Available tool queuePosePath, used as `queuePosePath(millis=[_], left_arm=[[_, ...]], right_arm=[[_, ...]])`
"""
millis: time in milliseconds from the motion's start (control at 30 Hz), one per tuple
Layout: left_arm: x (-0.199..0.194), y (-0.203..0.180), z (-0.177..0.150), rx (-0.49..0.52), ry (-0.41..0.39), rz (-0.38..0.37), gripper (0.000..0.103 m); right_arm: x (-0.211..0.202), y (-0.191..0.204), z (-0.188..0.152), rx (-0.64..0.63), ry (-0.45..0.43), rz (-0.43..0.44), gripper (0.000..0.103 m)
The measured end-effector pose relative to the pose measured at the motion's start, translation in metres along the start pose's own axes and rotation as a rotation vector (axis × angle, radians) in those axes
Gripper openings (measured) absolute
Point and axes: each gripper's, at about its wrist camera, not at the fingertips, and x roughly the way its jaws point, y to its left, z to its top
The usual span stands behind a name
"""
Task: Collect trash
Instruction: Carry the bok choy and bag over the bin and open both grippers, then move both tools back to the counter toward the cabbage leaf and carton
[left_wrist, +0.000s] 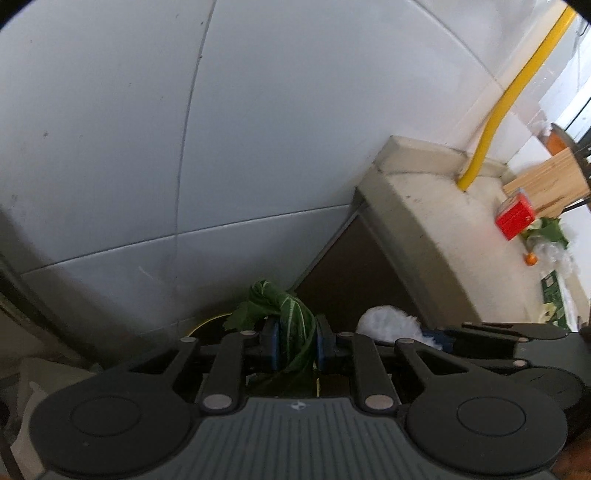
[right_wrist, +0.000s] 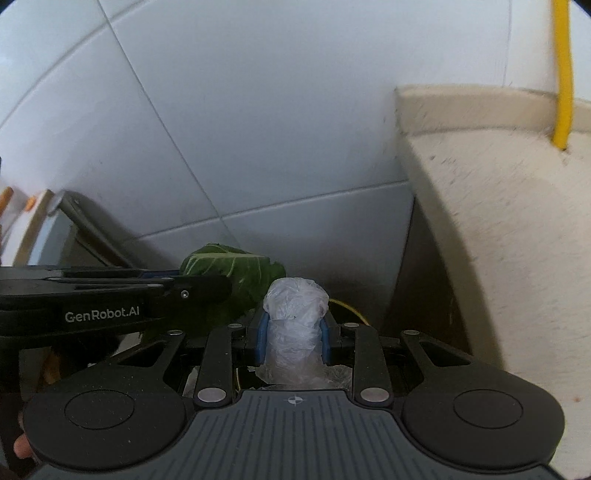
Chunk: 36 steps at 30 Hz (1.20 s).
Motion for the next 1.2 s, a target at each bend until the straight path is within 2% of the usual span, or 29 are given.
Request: queuePosePath(millis=[133,200,233,333,367,400,767,867,1167,1200], left_arm=[[0.006,0.004,0.001,-0.023,0.035,0.018,0.021],[0.008,0.005,0.002,-0.026,0.045,0.030,0.029],[0.009,0.005,0.002,-0.029,0.048,0.040,0.033],[0.010,0.005,0.001,-0.018,0.054,0.048,0.038],[0.011,0.004,0.001,-0.013,0.056,0.048,0.039],[0.011,0.004,0.001,-0.008,0.058,0.051,0.039],[0.011,0.005,0.002,-0.007,0.055,0.069,0.039],[0.010,0.004,0.003,0.002,0.051,0.069,0.039],[0.005,-0.005,0.002,0.052,0.020,0.091,0.040],[0.004,-0.007,0.002,0.059,0.009,0.089,0.040]], right_arm=[[0.017,-0.001,0.002,0.010,0.039,0.010,0.037],[0.023,-0.003,0.002,0.022,0.043,-0.003,0.044],[0.024,-0.004,0.001,0.024,0.047,-0.005,0.044],[0.030,-0.007,0.000,0.039,0.062,0.001,0.046],[0.032,-0.008,0.000,0.042,0.075,0.005,0.050],[0.034,-0.008,0.000,0.046,0.082,0.010,0.053],[0.037,-0.014,-0.004,0.068,0.082,-0.015,0.055],[0.028,-0.015,-0.003,0.063,0.064,-0.034,0.061],[0.006,-0.016,-0.010,0.066,0.012,-0.068,0.068],[0.003,-0.016,-0.010,0.064,0.005,-0.073,0.072]])
